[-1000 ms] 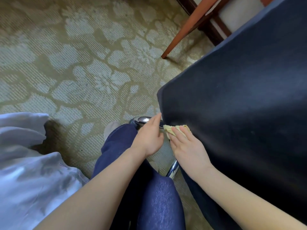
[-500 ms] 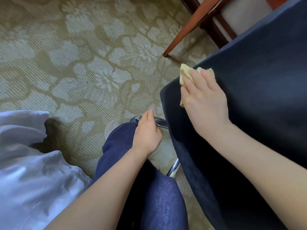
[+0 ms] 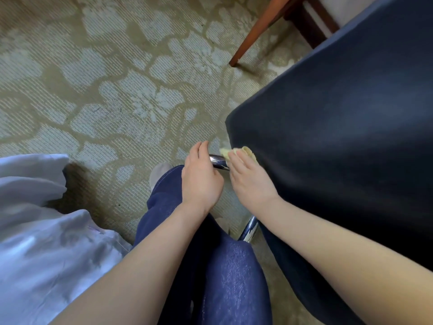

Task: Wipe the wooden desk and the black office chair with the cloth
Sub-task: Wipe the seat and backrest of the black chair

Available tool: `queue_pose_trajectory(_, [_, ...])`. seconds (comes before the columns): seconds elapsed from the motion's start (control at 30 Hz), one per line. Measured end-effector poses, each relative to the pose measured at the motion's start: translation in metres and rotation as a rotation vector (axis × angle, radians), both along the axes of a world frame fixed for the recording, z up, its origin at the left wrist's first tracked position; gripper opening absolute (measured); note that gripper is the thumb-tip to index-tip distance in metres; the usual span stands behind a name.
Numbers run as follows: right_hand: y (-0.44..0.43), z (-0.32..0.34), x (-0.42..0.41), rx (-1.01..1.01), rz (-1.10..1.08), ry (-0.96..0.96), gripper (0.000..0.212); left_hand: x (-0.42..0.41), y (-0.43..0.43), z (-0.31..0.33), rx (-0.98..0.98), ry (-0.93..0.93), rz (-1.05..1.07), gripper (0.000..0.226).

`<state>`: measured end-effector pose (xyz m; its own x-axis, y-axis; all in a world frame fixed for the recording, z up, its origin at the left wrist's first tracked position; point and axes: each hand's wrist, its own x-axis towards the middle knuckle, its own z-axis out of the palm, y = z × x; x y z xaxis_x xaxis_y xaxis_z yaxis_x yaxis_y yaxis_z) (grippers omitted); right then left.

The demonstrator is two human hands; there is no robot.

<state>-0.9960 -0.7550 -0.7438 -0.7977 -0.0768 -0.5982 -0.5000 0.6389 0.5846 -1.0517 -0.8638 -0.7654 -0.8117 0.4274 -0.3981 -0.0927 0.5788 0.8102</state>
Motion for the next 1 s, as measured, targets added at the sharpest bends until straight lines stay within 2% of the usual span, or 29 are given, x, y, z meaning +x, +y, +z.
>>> queue_pose_trajectory(0.17, [-0.001, 0.0, 0.066, -0.075, -0.024, -0.13, 0.05, 0.002, 0.001, 0.004, 0.136, 0.028, -0.149, 0.078])
queue_pose_trajectory(0.3, [-0.004, 0.014, 0.104, -0.081, -0.03, -0.221, 0.052, 0.016, 0.009, 0.015, 0.317, -0.081, -0.235, 0.081])
queue_pose_trajectory(0.43, [-0.004, 0.045, 0.132, -0.171, -0.033, -0.077, 0.048, 0.038, 0.027, 0.031, 0.459, -0.232, -0.326, 0.092])
queue_pose_trajectory(0.53, [-0.001, 0.071, 0.149, -0.128, -0.041, -0.148, 0.052, 0.042, 0.036, 0.037, 0.442, -0.264, -0.357, 0.098])
queue_pose_trajectory(0.6, [0.005, 0.086, 0.152, -0.066, -0.029, -0.118, 0.058, 0.038, 0.034, 0.036, 0.401, -0.245, -0.385, 0.102])
queue_pose_trajectory(0.7, [0.006, 0.104, 0.145, -0.071, -0.052, -0.176, 0.055, 0.03, 0.029, 0.033, 0.364, -0.22, -0.444, 0.102])
queue_pose_trajectory(0.83, [-0.002, 0.106, 0.123, -0.089, -0.155, 0.034, 0.05, 0.022, 0.025, 0.031, 0.323, -0.196, -0.516, 0.102])
queue_pose_trajectory(0.93, [-0.001, 0.093, 0.101, -0.119, -0.099, 0.328, 0.05, 0.017, 0.023, 0.032, 0.286, -0.12, -0.558, 0.1])
queue_pose_trajectory(1.0, [0.001, 0.078, 0.09, -0.074, -0.049, 0.359, 0.051, 0.014, 0.022, 0.035, 0.269, -0.087, -0.587, 0.099])
